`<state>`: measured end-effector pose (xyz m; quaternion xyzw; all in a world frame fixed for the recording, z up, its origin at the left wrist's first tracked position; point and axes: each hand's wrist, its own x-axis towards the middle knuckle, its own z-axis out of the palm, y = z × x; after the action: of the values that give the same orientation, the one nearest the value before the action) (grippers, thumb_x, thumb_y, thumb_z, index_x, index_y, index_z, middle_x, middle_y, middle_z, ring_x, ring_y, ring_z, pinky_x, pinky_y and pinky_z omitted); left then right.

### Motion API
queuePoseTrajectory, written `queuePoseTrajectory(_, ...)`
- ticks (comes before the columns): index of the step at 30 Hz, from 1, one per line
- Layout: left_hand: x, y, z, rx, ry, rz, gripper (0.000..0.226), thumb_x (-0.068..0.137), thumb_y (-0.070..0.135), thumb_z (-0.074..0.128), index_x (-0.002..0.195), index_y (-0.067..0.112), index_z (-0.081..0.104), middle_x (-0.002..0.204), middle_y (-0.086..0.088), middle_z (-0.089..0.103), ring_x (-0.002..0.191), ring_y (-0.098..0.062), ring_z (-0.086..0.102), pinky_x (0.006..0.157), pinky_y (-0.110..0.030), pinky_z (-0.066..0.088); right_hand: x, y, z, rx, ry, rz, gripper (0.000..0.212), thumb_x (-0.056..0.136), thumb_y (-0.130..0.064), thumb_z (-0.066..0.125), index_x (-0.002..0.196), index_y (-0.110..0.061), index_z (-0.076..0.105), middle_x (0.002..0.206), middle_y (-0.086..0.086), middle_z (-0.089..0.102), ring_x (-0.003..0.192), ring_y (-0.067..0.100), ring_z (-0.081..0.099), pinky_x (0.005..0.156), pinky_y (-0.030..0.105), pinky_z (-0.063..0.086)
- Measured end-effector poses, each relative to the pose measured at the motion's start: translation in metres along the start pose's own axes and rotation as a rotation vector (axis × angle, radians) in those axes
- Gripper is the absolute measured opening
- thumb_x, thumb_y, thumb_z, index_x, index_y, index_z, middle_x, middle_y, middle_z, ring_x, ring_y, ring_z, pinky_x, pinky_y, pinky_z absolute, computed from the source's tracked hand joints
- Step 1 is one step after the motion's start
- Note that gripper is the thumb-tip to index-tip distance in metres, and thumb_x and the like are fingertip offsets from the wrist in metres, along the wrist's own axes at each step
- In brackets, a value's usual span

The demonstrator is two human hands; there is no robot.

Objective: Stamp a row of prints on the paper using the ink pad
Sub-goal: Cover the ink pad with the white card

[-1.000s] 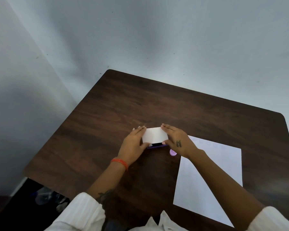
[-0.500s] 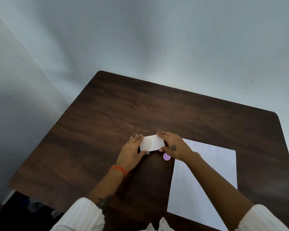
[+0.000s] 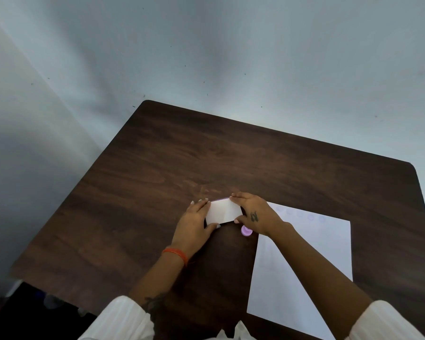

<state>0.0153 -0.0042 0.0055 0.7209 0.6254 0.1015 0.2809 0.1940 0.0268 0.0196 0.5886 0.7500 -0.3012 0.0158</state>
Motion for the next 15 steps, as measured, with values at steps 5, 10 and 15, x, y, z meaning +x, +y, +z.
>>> queuePoseTrajectory(5, 0.0008, 0.0016, -0.0007, 0.025, -0.038, -0.021, 0.068, 0.085, 0.032, 0.061, 0.141, 0.013, 0.028, 0.153, -0.004, 0.028, 0.143, -0.026, 0.016, 0.117, -0.036, 0.018, 0.0003, 0.0005, 0.0005, -0.014, -0.011, 0.004, 0.066, 0.084, -0.015, 0.064, 0.141, -0.013, 0.032, 0.153, 0.006, 0.032, 0.139, 0.022, 0.031, 0.114, 0.031, 0.025)
queuePoseTrajectory(10, -0.0004, 0.0028, 0.0019, 0.039, -0.05, -0.045, 0.068, 0.085, 0.033, 0.06, 0.141, 0.015, 0.026, 0.154, -0.003, 0.026, 0.143, -0.026, 0.016, 0.117, -0.038, 0.019, 0.0011, 0.0001, 0.0022, -0.036, -0.018, 0.014, 0.065, 0.085, -0.014, 0.063, 0.142, -0.014, 0.032, 0.153, 0.006, 0.032, 0.139, 0.023, 0.032, 0.114, 0.032, 0.027)
queuePoseTrajectory(15, 0.0002, 0.0003, 0.0021, 0.017, -0.05, -0.044, 0.067, 0.085, 0.032, 0.06, 0.141, 0.015, 0.027, 0.154, -0.002, 0.024, 0.143, -0.026, 0.017, 0.116, -0.039, 0.021, 0.0033, -0.0015, 0.0021, -0.023, -0.012, 0.034, 0.065, 0.084, -0.014, 0.065, 0.141, -0.013, 0.034, 0.151, 0.007, 0.034, 0.138, 0.024, 0.034, 0.114, 0.033, 0.028)
